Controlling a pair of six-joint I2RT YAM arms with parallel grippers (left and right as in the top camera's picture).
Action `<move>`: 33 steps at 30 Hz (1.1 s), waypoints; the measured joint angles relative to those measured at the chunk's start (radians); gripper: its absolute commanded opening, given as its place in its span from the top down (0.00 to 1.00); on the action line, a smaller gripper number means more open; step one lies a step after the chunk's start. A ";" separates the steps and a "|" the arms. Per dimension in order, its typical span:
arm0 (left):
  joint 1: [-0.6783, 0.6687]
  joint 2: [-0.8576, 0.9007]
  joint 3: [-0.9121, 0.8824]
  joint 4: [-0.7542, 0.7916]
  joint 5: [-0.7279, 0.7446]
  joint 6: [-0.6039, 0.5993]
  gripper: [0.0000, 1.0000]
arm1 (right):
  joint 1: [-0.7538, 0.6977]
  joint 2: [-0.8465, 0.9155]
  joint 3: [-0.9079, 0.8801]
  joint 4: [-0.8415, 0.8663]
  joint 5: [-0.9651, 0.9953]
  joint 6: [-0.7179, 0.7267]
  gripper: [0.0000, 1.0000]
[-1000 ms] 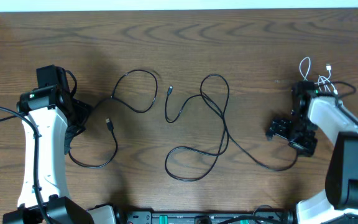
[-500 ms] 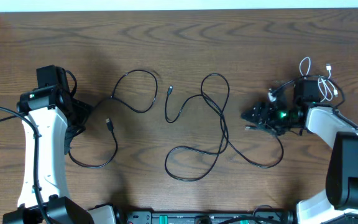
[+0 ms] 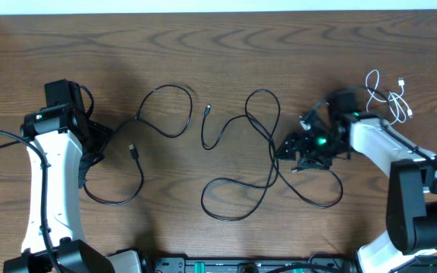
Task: Untangle cables
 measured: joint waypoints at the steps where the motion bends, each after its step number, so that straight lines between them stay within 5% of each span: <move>1: 0.000 0.000 0.000 0.000 0.000 0.000 0.02 | 0.022 0.000 0.022 -0.017 0.045 -0.002 0.10; 14: 0.000 0.000 0.000 0.000 0.000 0.000 0.02 | 0.345 0.000 0.080 0.069 0.506 0.082 0.01; 22: 0.000 0.000 0.000 0.000 0.000 0.000 0.02 | 0.364 0.029 0.085 0.082 0.583 0.140 0.11; 26: 0.000 0.000 0.000 0.000 0.000 0.000 0.02 | 0.364 0.048 0.100 0.080 0.612 0.137 0.40; 28: 0.000 0.000 0.000 0.000 0.000 0.000 0.02 | 0.363 0.053 0.103 0.084 0.623 0.136 0.48; 30: 0.000 0.000 0.000 0.000 0.000 0.000 0.02 | 0.362 0.055 0.103 0.084 0.629 0.137 0.88; 31: 0.000 0.000 0.000 0.000 0.000 0.000 0.02 | 0.363 0.056 0.103 0.084 0.629 0.137 0.99; 33: 0.000 0.000 0.000 0.000 0.000 0.000 0.02 | 0.362 0.059 0.103 0.086 0.627 0.137 0.99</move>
